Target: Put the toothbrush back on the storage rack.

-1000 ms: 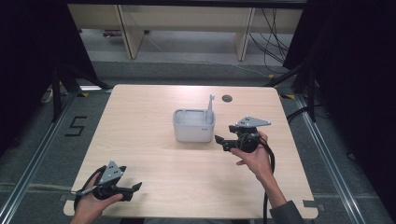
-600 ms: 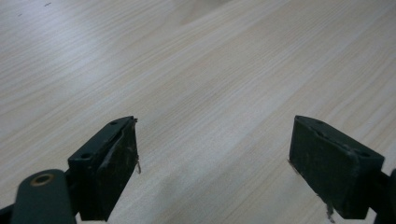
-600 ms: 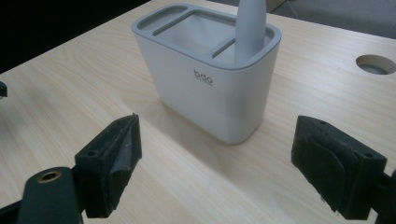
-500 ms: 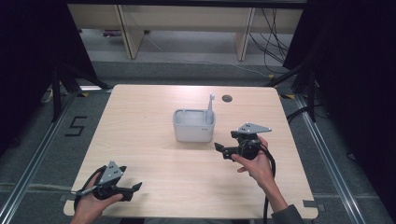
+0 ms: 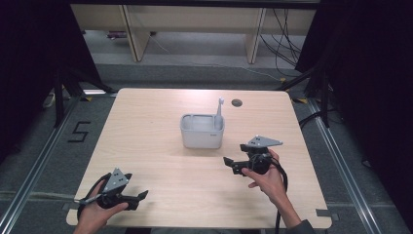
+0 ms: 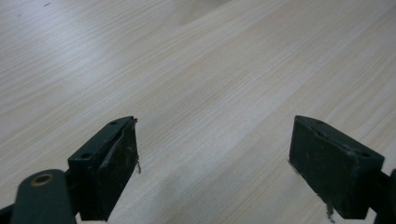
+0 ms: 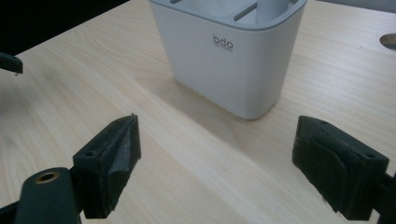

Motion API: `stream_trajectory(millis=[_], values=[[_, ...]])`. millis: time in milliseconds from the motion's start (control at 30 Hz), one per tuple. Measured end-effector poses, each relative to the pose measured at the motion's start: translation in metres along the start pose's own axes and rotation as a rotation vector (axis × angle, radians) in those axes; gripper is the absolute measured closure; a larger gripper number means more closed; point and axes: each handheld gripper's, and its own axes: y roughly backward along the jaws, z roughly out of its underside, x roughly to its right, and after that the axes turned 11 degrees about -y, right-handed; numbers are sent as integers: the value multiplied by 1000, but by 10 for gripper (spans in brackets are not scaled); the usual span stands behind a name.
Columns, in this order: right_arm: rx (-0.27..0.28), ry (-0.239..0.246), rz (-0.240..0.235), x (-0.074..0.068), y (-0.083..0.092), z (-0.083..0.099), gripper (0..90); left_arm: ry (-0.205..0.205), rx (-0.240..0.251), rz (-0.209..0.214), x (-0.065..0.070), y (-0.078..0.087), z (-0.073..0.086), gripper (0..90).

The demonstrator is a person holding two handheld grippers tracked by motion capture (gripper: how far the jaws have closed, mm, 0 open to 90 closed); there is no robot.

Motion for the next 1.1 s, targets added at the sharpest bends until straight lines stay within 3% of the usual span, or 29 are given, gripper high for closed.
stream_trajectory(millis=[33,100,233,267,333,367,400,433,467,500,533,567,600,633,767,800,867,900,967,1000,1033,1100], values=[[-3,1,-21,0,-1,1,161,0,2,2,0,0,0,151],[-4,-26,-1,-2,1,4,161,1,3,2,0,0,0,151],[-22,-30,-13,-2,1,9,162,1,4,1,0,0,0,151],[2,3,1,0,0,9,162,0,-3,-3,0,1,0,151],[-16,-31,-21,-2,0,12,162,-16,-10,-4,-1,0,0,151],[-19,-36,-8,-3,1,13,161,-15,-12,-7,-1,0,0,151],[-9,-1,-5,-1,1,14,162,-17,-12,-7,-1,0,0,151],[-14,-53,-20,-4,0,16,161,-16,-12,-7,-1,0,0,151],[-15,-10,-18,-1,0,16,161,-4,-2,-1,-1,0,0,151],[-36,-43,-16,-4,0,20,160,0,1,1,0,0,0,151],[-36,-43,-16,-4,0,20,160,0,2,1,0,0,0,151],[-25,-11,-17,-2,-1,21,160,0,3,1,0,0,0,151],[-38,-54,-29,-5,-1,24,160,0,0,-1,0,0,0,151],[-26,-18,-25,-2,-2,25,160,-5,-6,-5,0,1,0,151],[-45,-38,-37,-3,-1,31,161,0,4,-1,0,0,0,151],[-49,-55,-16,-5,1,33,160,1,3,0,0,0,0,151],[-38,-21,-19,-3,1,35,161,0,2,-1,0,0,0,151],[-49,-53,-34,-4,1,37,161,-1,-4,-5,0,1,0,151],[-55,-31,-34,-3,2,39,161,-1,-3,-5,0,1,0,151],[-59,-54,-37,-4,2,41,161,0,-3,-5,0,1,0,151],[-63,-52,-18,-4,4,44,161,0,-2,-4,0,1,0,151],[-64,-54,-35,-4,3,45,161,-1,-2,-6,0,1,0,151]])
